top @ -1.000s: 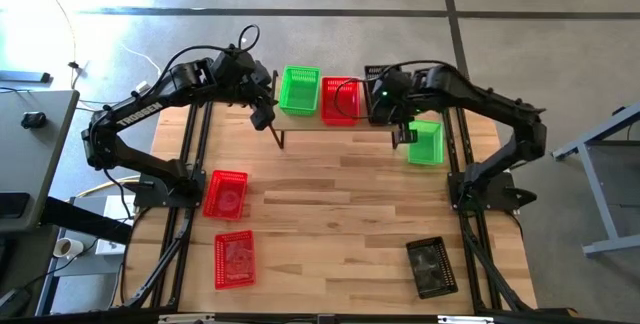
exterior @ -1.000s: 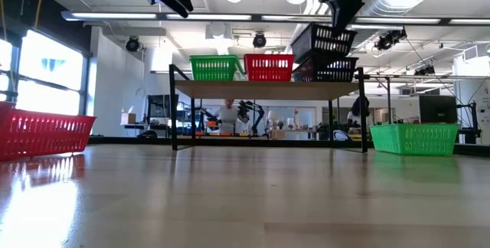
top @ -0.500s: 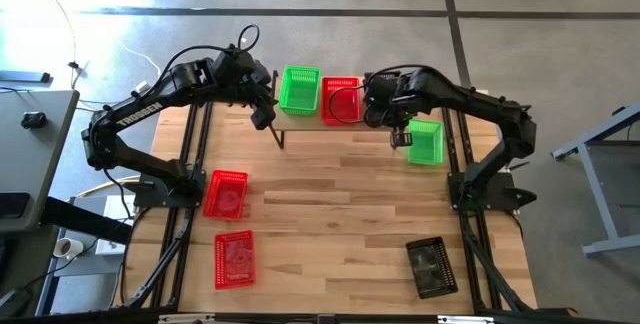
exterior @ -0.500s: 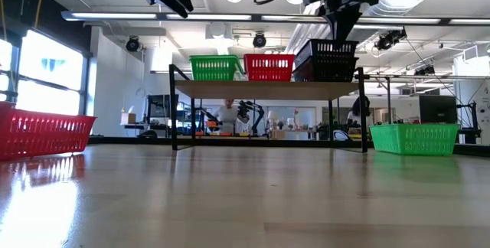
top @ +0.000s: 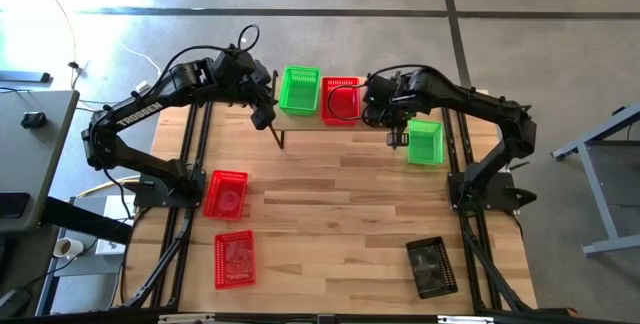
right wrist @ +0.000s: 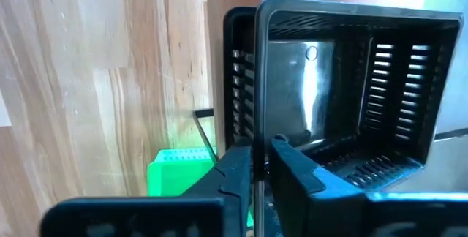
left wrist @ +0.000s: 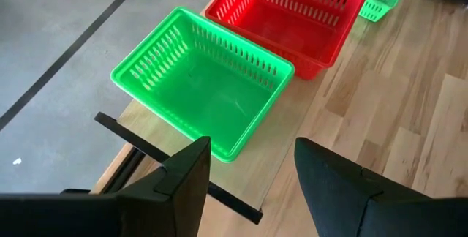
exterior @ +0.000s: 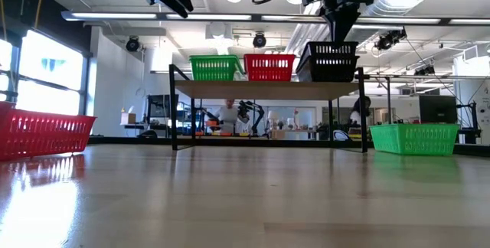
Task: Stack baskets on shelf by color
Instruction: Stack the top black bin on top of the black bin on the shelf
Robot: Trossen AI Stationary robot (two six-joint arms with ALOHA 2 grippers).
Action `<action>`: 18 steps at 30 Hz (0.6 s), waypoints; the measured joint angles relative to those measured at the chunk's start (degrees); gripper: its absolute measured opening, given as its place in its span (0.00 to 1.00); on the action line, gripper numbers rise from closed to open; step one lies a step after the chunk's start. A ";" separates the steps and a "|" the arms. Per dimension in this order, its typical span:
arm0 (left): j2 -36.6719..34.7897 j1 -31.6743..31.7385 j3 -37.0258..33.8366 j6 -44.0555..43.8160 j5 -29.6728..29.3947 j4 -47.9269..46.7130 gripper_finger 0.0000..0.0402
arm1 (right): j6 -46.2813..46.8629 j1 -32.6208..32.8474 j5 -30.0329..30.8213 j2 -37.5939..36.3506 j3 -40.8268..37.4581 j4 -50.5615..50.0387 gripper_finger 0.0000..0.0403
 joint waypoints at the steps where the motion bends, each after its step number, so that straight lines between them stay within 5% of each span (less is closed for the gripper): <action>1: 0.00 0.01 0.00 0.00 0.00 0.00 0.47 | 0.01 0.00 0.05 0.00 0.00 0.02 0.11; 10: 0.00 0.00 0.00 0.02 0.02 -0.04 0.47 | 4.47 0.00 0.24 0.00 0.73 0.29 0.25; 18: 0.00 0.02 0.00 0.04 0.04 -0.04 0.47 | 10.40 0.02 -2.87 0.00 4.11 0.84 0.27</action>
